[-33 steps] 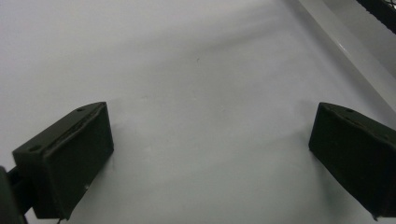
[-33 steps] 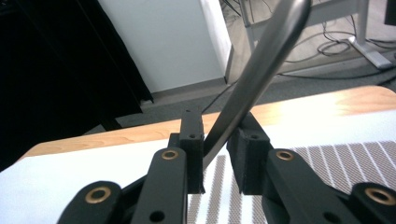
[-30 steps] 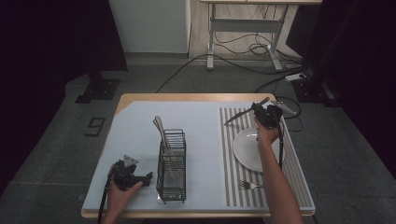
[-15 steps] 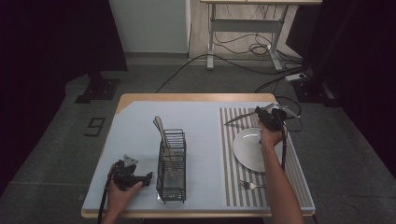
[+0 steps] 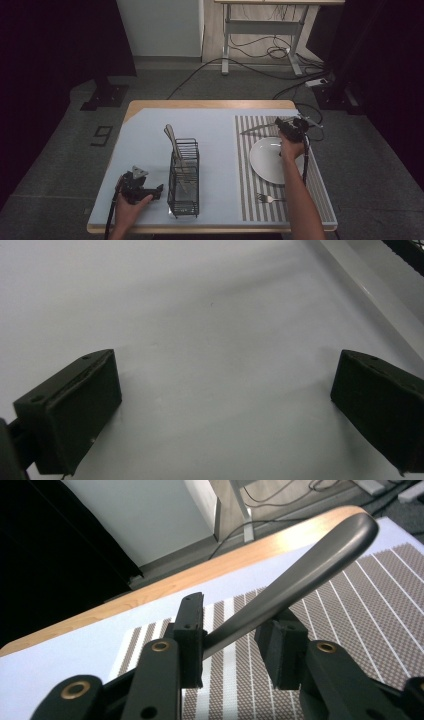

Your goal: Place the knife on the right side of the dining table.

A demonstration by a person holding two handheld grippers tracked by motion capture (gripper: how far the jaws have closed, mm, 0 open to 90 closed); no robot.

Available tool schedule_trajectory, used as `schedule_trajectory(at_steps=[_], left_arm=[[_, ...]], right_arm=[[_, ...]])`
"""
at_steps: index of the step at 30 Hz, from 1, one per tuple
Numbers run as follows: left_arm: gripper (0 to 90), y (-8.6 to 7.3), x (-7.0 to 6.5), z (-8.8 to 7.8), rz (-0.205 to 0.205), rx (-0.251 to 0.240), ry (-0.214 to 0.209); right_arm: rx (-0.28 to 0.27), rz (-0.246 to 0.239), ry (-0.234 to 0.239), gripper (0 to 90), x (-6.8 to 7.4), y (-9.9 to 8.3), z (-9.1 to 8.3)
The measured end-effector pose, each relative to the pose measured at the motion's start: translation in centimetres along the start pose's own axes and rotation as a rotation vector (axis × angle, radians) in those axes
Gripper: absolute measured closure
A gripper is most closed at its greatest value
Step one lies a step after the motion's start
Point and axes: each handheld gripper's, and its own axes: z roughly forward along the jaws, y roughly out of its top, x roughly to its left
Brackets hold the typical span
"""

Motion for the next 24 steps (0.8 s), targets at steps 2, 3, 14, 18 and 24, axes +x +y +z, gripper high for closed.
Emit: schedule_trajectory(at_steps=[2, 3, 14, 18, 24], left_arm=[[0.0, 0.0, 0.0, 0.0, 0.001, 0.000, 0.000], [0.0, 0.0, 0.0, 0.0, 0.001, 0.001, 0.000], [0.0, 0.0, 0.0, 0.0, 0.000, 0.000, 0.000], [0.0, 0.0, 0.0, 0.0, 0.000, 0.000, 0.000], [0.0, 0.0, 0.0, 0.0, 0.000, 0.000, 0.000]], right_arm=[[0.008, 0.004, -0.006, 62.9, -0.2, -0.1, 0.1], [0.012, 0.008, -0.008, 62.7, -0.3, -0.1, 0.1], [0.036, 0.053, -0.024, 60.3, -1.1, -0.7, 0.5], [0.045, 0.066, -0.033, 58.6, -1.4, -1.0, 0.6], [0.063, 0.099, -0.036, 57.4, -2.0, -1.3, 0.9]])
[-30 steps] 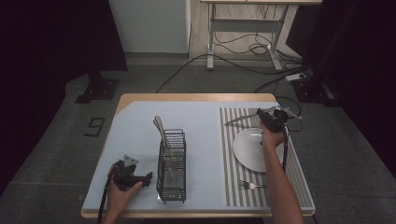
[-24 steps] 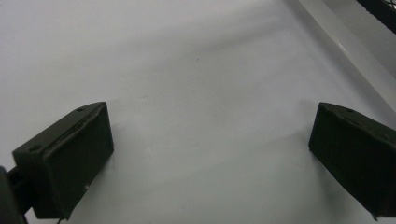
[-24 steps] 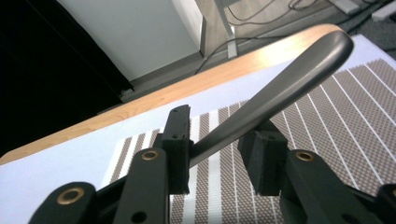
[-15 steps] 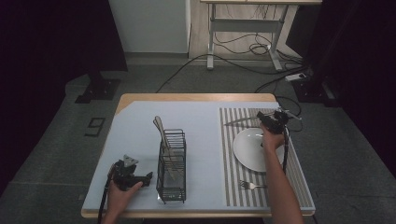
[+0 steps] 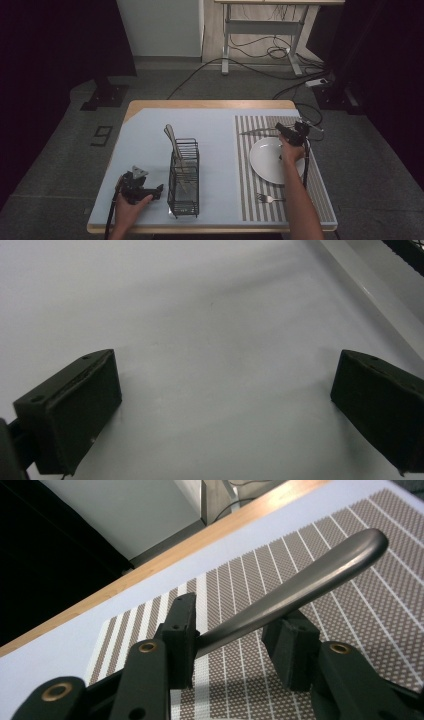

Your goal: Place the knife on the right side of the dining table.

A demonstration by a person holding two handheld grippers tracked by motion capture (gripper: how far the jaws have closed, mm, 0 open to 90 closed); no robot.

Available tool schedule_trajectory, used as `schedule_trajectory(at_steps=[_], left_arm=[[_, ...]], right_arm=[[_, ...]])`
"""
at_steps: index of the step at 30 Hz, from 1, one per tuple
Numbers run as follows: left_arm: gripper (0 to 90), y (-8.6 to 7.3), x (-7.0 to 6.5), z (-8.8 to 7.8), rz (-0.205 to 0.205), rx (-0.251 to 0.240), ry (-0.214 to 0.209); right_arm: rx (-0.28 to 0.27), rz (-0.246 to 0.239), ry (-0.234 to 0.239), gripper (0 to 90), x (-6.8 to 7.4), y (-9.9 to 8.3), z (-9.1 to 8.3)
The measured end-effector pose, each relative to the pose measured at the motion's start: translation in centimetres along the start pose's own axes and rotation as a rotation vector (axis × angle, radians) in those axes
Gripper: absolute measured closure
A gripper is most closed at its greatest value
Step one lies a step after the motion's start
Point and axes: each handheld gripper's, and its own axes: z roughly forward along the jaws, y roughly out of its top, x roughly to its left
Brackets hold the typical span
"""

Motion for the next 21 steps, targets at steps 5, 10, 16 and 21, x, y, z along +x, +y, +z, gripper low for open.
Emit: schedule_trajectory(at_steps=[5, 10, 16, 21], left_arm=[[0.0, 0.00, 0.00, 0.00, 0.000, 0.000, 0.000], [0.0, 0.00, 0.00, 0.00, 0.000, 0.000, 0.000], [0.0, 0.00, 0.01, 0.00, 0.001, 0.000, 0.000], [0.0, 0.00, 0.02, 0.00, 0.002, 0.001, 0.000]], right_arm=[[0.023, 0.023, -0.012, 55.2, -0.51, -0.18, 0.23], [0.024, 0.017, -0.019, 54.2, -0.45, -0.18, 0.25], [0.038, 0.030, -0.047, 52.9, -0.42, -0.25, 0.32], [0.055, 0.047, -0.063, 52.1, -0.44, -0.25, 0.40]])
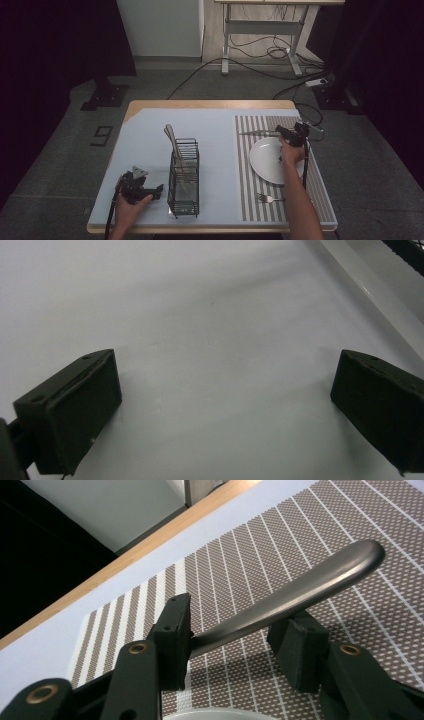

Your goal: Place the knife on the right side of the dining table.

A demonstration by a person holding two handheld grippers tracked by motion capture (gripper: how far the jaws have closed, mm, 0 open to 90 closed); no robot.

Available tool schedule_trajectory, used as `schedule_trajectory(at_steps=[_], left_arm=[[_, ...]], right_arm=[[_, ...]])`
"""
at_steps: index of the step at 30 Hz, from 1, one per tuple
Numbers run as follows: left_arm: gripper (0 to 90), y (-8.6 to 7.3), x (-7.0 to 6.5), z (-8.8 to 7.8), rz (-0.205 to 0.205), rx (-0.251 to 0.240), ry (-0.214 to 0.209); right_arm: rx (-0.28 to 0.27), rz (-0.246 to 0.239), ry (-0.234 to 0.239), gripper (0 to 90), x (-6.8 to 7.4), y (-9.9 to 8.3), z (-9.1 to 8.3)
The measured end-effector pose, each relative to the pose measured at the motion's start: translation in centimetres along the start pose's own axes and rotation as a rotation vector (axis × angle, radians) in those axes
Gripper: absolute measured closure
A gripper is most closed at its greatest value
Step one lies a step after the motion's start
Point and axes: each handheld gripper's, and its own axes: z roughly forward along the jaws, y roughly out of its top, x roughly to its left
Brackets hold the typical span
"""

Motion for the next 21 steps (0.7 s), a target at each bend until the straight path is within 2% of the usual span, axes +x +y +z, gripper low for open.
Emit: schedule_trajectory(at_steps=[12, 21], left_arm=[[0.0, 0.00, 0.00, 0.00, 0.000, 0.000, 0.000], [0.0, 0.01, 0.00, 0.00, 0.000, 0.001, 0.000]], right_arm=[[0.048, 0.014, -0.068, 47.6, 0.44, 0.19, 0.23], [0.073, 0.014, -0.075, 44.1, 0.47, 0.39, 0.03]])
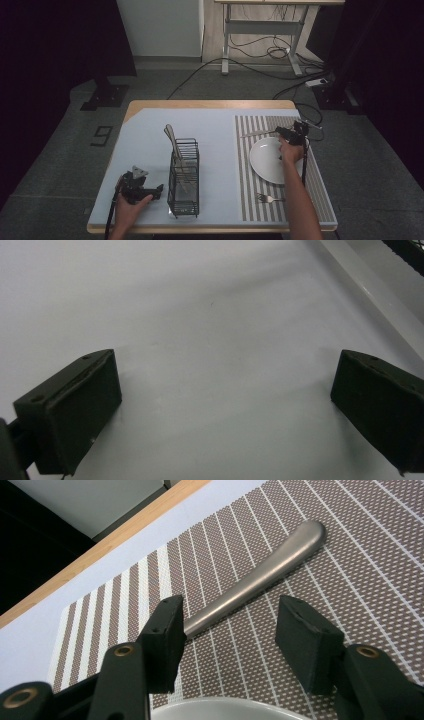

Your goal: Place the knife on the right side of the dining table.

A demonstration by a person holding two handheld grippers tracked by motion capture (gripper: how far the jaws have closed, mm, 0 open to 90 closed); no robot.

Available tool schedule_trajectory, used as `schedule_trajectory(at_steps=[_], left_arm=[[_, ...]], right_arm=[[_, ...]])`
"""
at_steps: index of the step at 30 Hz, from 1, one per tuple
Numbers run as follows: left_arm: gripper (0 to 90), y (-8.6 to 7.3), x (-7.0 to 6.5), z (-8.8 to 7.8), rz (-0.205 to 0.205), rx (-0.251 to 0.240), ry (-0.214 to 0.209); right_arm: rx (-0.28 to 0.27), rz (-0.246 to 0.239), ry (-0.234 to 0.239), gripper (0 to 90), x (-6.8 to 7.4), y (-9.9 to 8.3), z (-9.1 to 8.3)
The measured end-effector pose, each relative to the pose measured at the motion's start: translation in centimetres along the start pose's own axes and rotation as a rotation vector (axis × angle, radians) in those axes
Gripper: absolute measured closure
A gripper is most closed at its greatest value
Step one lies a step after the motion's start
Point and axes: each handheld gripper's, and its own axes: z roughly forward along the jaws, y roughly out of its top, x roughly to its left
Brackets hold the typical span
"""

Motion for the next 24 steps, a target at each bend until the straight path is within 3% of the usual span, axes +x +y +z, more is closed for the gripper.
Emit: schedule_trajectory(at_steps=[5, 13, 14, 21, 22, 23, 24], left_arm=[[0.0, 0.0, 0.0, 0.0, 0.000, 0.000, 0.000], [0.0, 0.0, 0.0, 0.0, 0.001, 0.000, 0.000], [0.0, 0.0, 0.0, 0.0, 0.000, 0.001, 0.000], [0.0, 0.0, 0.0, 0.0, -0.001, 0.000, -0.001], [0.0, 0.0, 0.0, 0.0, -0.002, -0.001, -0.001], [0.0, 0.0, 0.0, 0.0, 0.000, 0.000, -0.001], [0.0, 0.0, 0.0, 0.0, -0.002, 0.000, -0.001]], right_arm=[[0.002, -0.009, 0.001, 43.4, -0.2, 0.3, -0.5], [-0.061, -0.091, 0.043, 42.8, 0.2, 1.0, -1.7], [-0.070, -0.133, 0.056, 42.1, 0.4, 1.2, -1.7], [-0.060, -0.233, 0.053, 42.9, 1.3, 1.9, -0.6], [-0.050, -0.248, 0.045, 43.0, 1.5, 1.9, -0.4], [-0.013, -0.293, 0.022, 43.2, 2.2, 2.0, 0.3], [-0.013, -0.293, 0.022, 43.2, 2.2, 2.0, 0.3]])
